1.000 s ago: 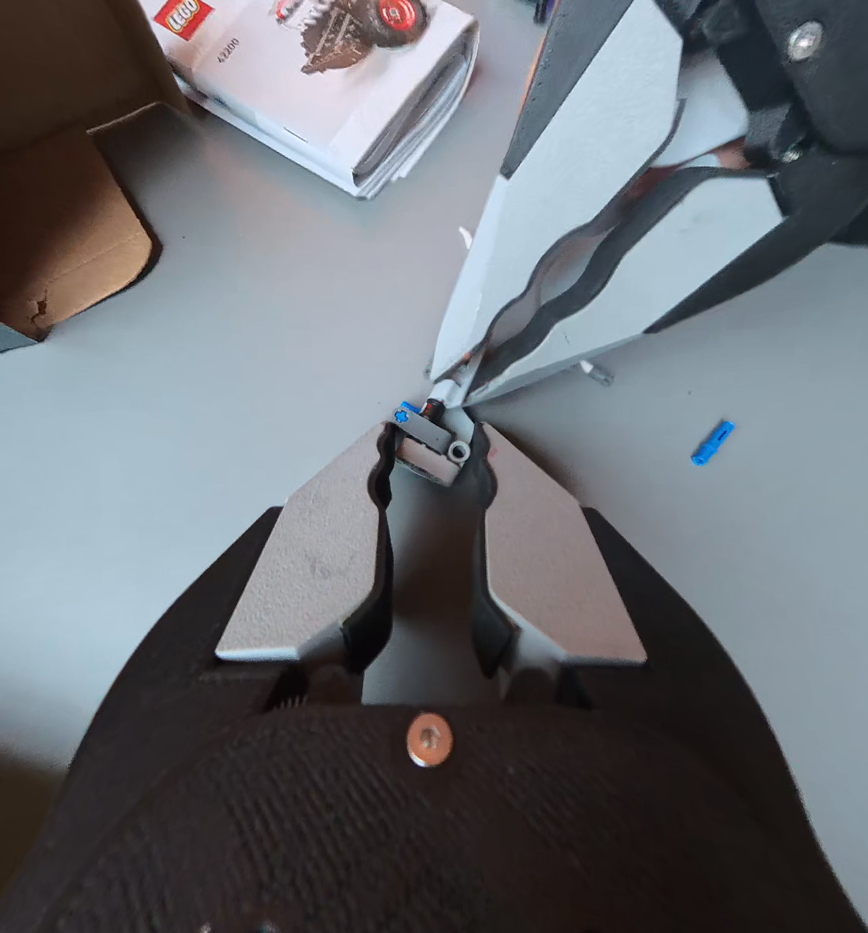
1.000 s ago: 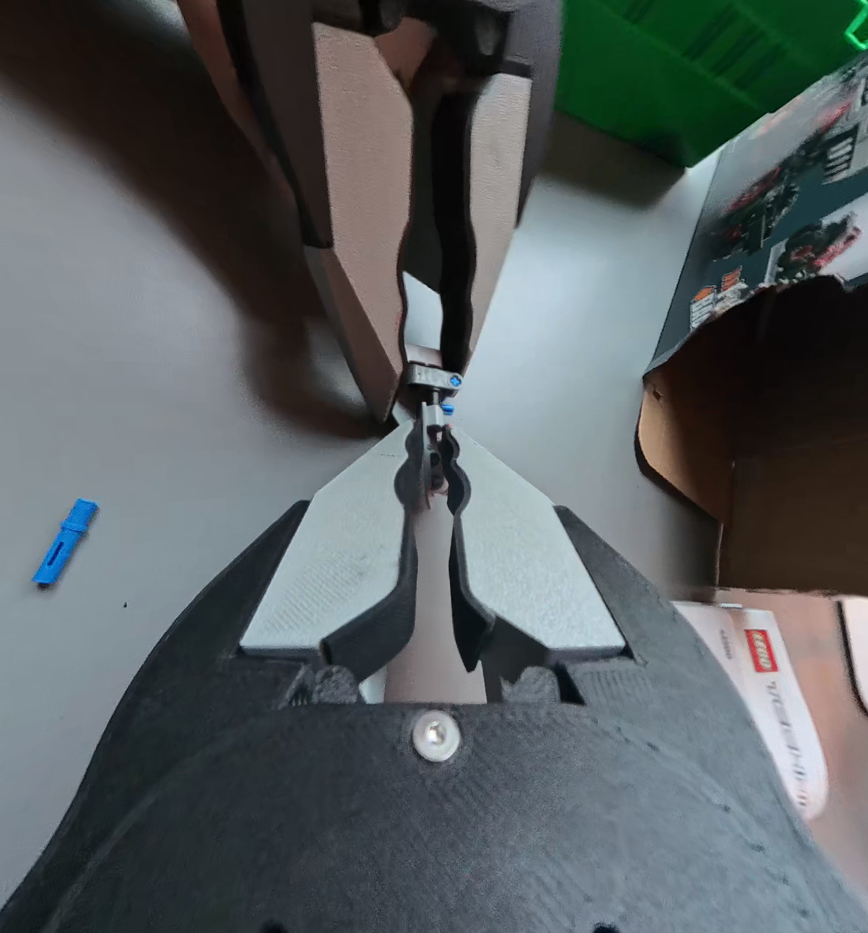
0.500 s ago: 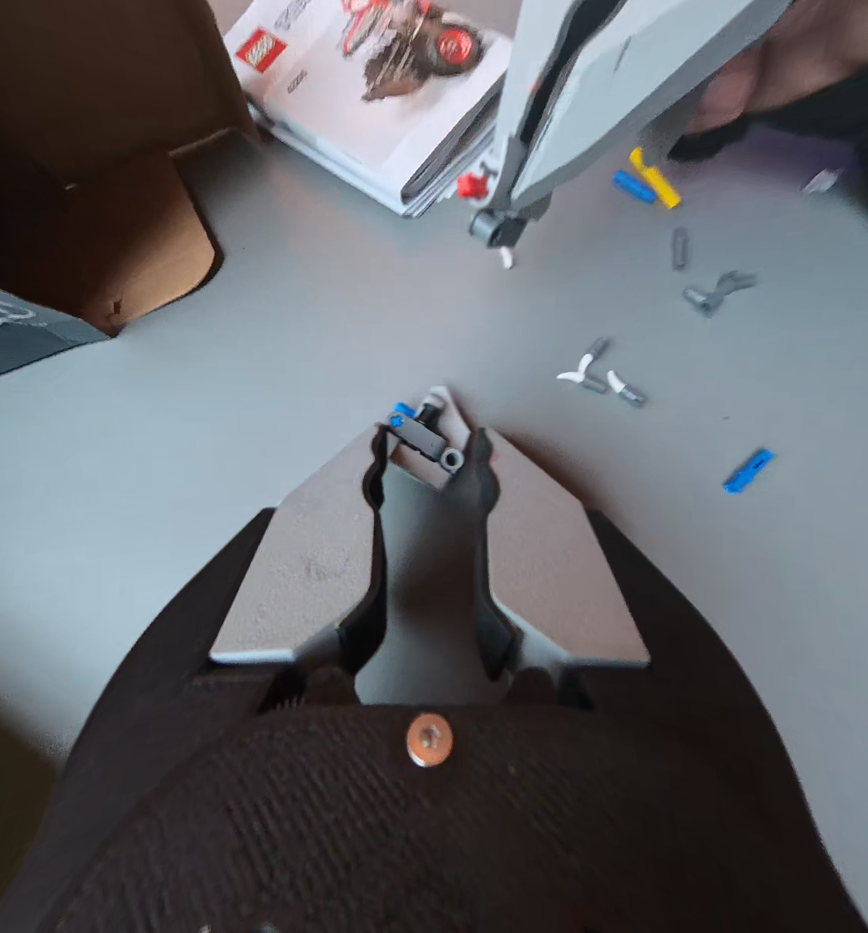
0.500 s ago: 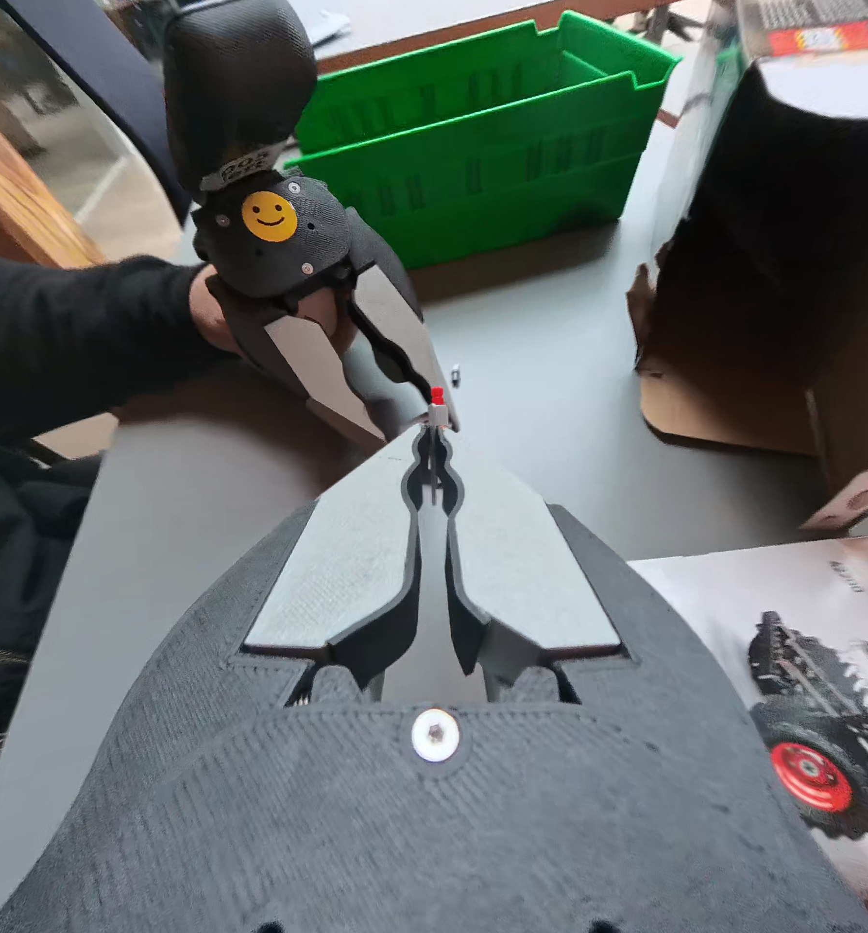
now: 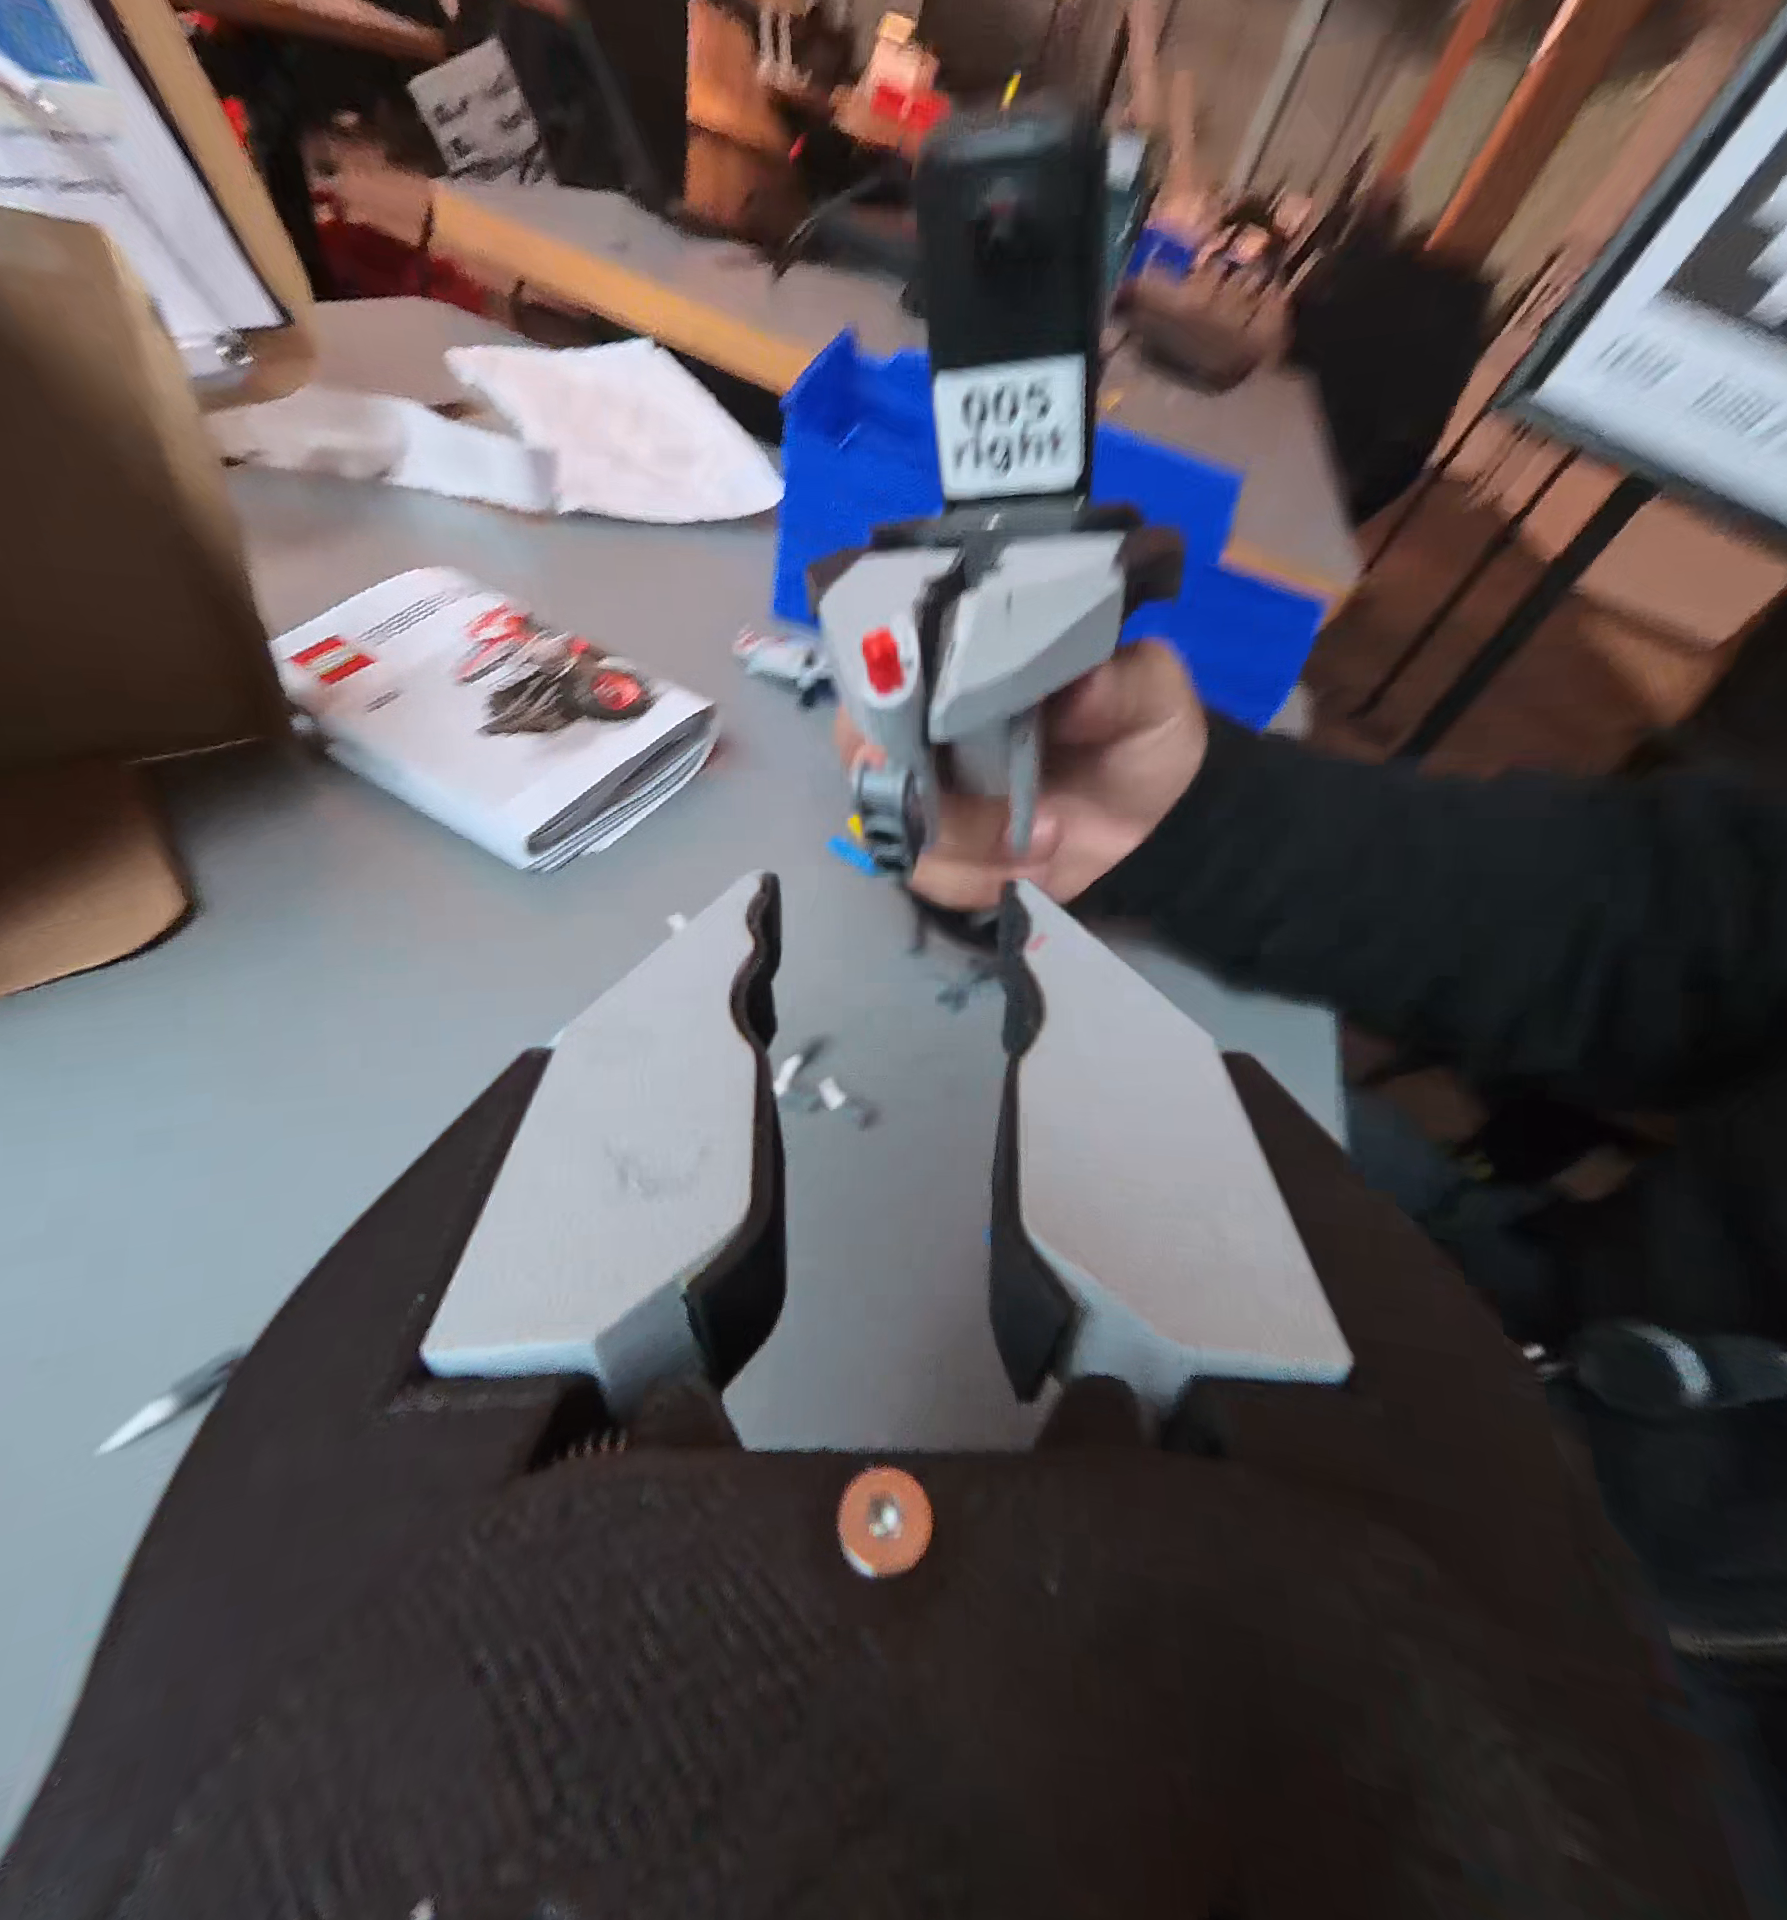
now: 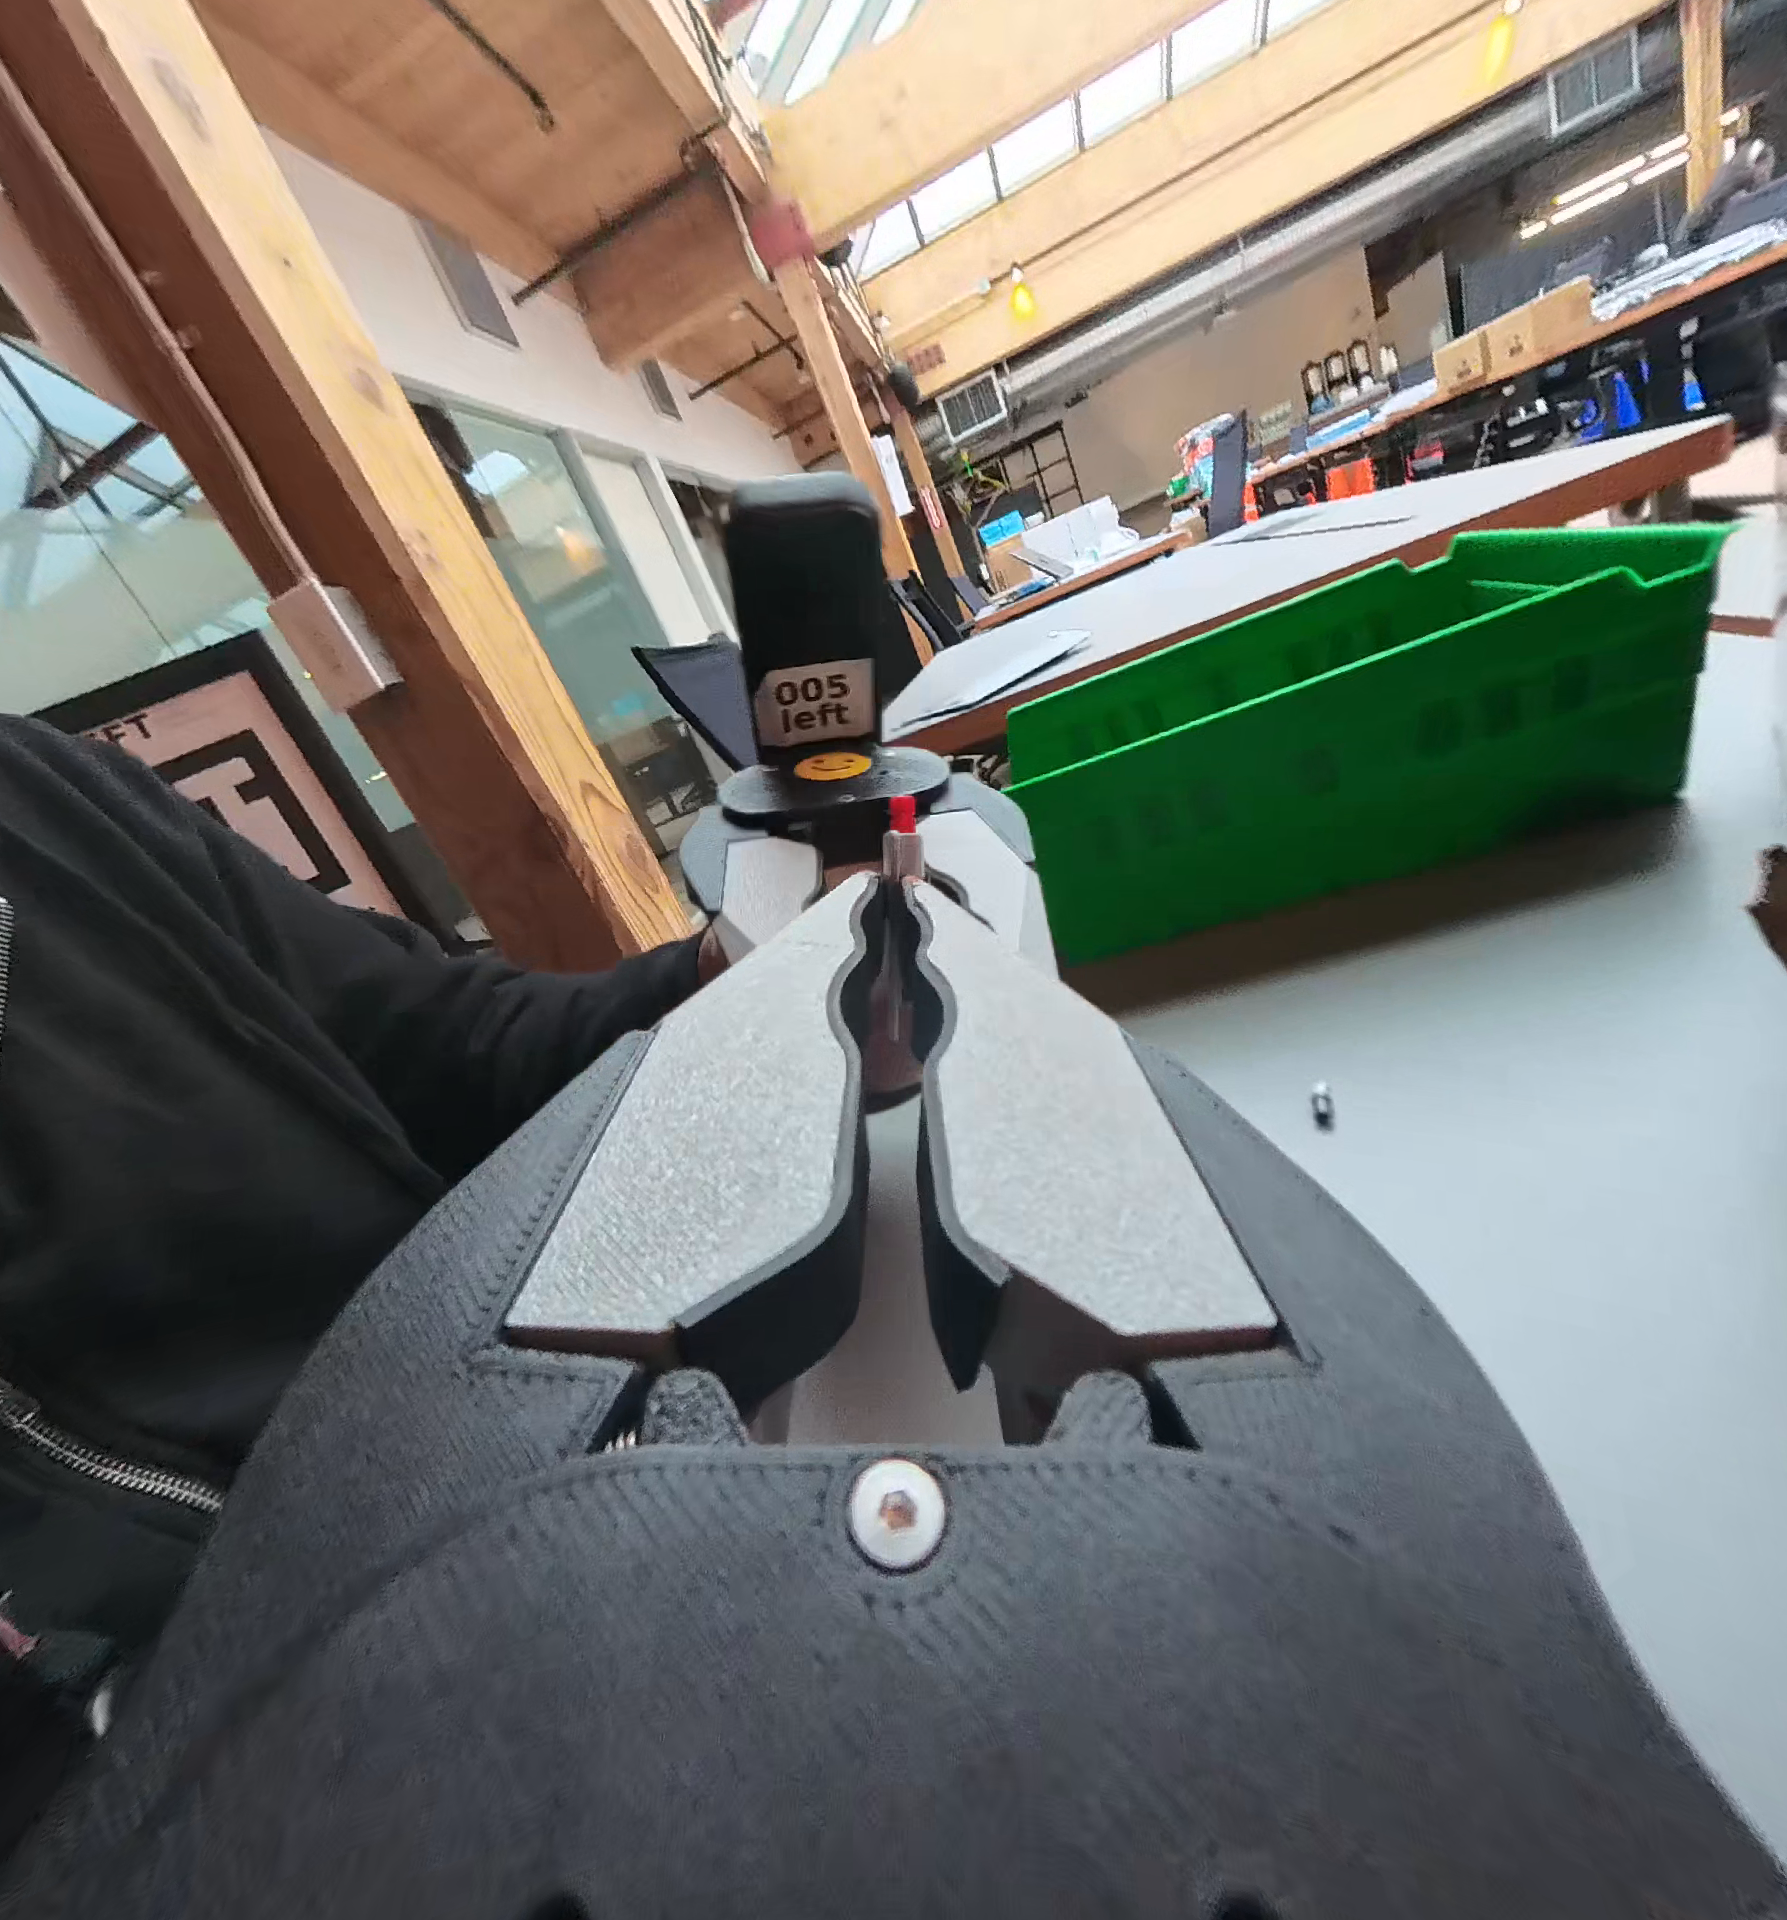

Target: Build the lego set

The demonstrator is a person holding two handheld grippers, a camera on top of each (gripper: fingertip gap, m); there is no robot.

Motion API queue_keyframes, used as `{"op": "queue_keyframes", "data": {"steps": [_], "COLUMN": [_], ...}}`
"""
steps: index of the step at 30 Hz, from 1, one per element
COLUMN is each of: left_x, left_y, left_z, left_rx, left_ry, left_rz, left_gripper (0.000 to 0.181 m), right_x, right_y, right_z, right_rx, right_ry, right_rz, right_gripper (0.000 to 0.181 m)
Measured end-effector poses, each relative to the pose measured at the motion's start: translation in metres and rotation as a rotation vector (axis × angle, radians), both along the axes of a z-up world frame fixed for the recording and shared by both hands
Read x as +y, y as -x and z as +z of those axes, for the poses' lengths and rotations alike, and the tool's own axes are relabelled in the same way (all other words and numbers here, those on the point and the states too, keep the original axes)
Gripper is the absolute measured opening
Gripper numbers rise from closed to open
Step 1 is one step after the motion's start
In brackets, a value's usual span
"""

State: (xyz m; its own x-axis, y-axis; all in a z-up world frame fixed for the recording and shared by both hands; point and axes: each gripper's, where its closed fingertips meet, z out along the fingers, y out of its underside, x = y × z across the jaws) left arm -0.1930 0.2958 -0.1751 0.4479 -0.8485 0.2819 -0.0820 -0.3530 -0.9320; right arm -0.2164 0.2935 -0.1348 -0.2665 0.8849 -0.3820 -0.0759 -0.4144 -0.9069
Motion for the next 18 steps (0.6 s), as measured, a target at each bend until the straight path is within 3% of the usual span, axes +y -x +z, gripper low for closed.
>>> {"op": "queue_keyframes", "data": {"steps": [1,4,6,11,15,18], "left_x": [-0.003,-0.010,-0.013,-0.018,-0.022,-0.026], "left_y": [-0.002,0.003,0.004,0.010,0.011,0.005], "left_z": [0.007,0.027,0.027,0.015,0.009,0.002], "left_rx": [-0.058,-0.202,-0.204,0.000,0.154,0.212], "left_ry": [0.021,0.046,0.061,0.046,0.065,0.118], "left_rz": [-0.013,-0.028,-0.026,0.027,0.036,0.010], "left_gripper": [0.038,0.007,0.006,0.005,0.005,0.005], "right_x": [-0.004,-0.016,-0.018,-0.020,-0.018,-0.025], "right_y": [0.002,0.006,0.007,0.008,0.003,0.000], "right_z": [0.001,0.001,0.001,-0.008,-0.005,0.000], "right_rx": [0.007,0.022,0.023,-0.054,-0.101,-0.089], "right_ry": [-0.012,-0.014,0.000,-0.051,-0.099,-0.191], "right_rz": [0.004,0.027,0.032,0.028,0.007,-0.001], "right_gripper": [0.000,0.000,0.000,0.000,0.027,0.003]}}
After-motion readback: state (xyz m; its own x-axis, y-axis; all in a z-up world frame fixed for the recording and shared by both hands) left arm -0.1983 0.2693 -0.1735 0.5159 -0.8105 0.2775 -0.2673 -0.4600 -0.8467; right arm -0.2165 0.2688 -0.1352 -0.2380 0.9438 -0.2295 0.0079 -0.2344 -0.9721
